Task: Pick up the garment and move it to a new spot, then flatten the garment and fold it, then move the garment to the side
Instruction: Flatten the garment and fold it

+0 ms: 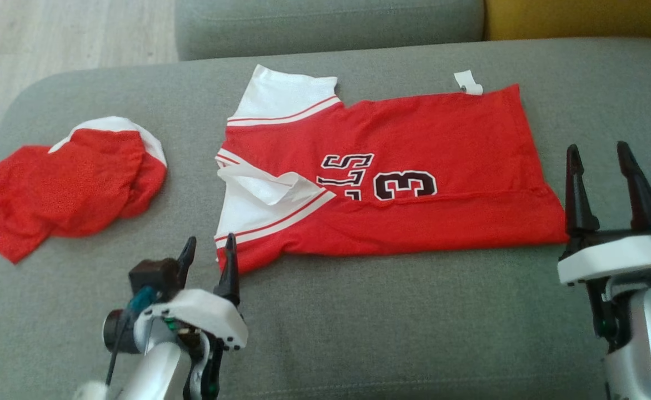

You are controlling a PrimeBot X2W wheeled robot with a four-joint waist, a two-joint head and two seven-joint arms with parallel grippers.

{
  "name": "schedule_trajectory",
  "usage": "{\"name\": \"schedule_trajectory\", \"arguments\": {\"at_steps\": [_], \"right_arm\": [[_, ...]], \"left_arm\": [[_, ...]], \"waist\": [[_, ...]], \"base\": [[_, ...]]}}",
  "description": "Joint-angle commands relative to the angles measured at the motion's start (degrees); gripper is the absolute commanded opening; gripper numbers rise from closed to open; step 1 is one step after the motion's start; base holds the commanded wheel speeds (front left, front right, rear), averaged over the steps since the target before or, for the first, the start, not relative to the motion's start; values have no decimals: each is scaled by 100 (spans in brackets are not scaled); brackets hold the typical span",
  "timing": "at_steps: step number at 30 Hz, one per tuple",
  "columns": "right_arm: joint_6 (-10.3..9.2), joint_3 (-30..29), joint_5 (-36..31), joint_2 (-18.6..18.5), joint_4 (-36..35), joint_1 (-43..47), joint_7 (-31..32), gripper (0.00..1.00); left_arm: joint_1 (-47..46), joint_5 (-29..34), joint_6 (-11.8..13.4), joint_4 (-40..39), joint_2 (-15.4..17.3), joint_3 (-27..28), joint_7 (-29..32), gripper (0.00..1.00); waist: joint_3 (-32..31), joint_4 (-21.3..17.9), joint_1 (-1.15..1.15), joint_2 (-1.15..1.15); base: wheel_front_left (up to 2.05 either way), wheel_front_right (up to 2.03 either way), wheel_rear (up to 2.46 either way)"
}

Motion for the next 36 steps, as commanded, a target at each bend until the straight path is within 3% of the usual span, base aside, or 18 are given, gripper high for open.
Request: {"name": "schedule_trajectory", "arguments": {"at_steps": [1,10,20,21,22,36], "right_arm": [[19,103,-49,-9,-312,-79,73,100],[19,93,-36,-23,-589,-103,222,100],[19,44,-45,-12,-693,-164,244,100],[19,18,-56,-13,-683,-165,256,100],[19,-16,-70,-14,-662,-167,272,100],[19,-585,-30,295,532,-454,1324,100]], "left_arm": [[-487,124,12,110,88,126,187,100],[-947,221,198,1160,221,61,845,100],[-1216,242,87,1849,296,-122,1300,100],[-1236,231,49,1881,292,-140,1320,70],[-1256,219,15,1894,285,-151,1307,0],[-1546,404,54,1007,304,-164,57,0]], "waist": [[88,-68,0,0],[337,-307,0,0],[482,-456,0,0],[494,-455,0,0],[504,-452,0,0],[579,-81,0,0]], "base": [[0,0,0],[0,0,0],[0,0,0],[0,0,0],[0,0,0],[0,0,0]]}}
